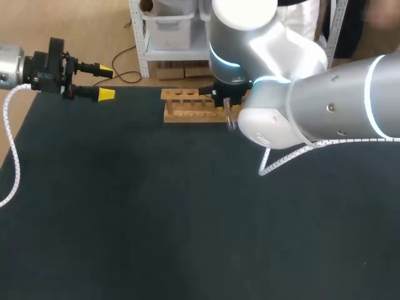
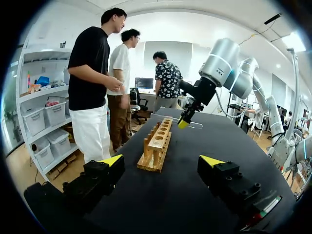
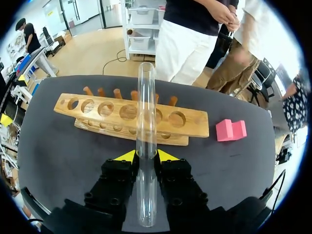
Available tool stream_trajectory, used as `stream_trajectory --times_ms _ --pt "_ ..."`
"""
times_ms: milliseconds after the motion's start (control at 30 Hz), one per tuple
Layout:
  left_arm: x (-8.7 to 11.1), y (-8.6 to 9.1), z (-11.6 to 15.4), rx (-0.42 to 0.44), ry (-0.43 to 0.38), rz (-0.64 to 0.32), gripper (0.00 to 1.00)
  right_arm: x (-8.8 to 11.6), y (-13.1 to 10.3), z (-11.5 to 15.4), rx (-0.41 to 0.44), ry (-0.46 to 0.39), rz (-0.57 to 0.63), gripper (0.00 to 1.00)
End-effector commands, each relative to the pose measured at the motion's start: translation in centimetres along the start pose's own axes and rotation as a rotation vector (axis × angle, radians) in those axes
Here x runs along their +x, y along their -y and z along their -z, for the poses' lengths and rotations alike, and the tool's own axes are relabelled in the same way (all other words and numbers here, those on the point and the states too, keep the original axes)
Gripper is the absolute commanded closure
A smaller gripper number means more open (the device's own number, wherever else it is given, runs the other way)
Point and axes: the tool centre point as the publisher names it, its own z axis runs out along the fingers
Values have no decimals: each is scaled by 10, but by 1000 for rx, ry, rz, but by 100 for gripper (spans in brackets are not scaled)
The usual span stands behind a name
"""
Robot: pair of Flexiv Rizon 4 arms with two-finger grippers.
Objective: Grasp the test tube, adjust it, and insert it.
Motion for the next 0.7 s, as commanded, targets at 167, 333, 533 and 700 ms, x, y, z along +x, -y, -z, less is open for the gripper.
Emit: stream_trajectory --times_ms 167,333,533,700 --pt "1 1 0 -3 1 -2 0 -4 0 -6 -1 -11 1 100" --pt "1 1 0 -3 1 -2 0 -3 -1 -10 -3 -23 5 100" --pt "1 1 0 -3 1 -2 0 -2 -2 -14 -6 -37 12 100" --pt "1 1 0 -3 1 -2 0 0 -2 -17 -10 -54 19 100"
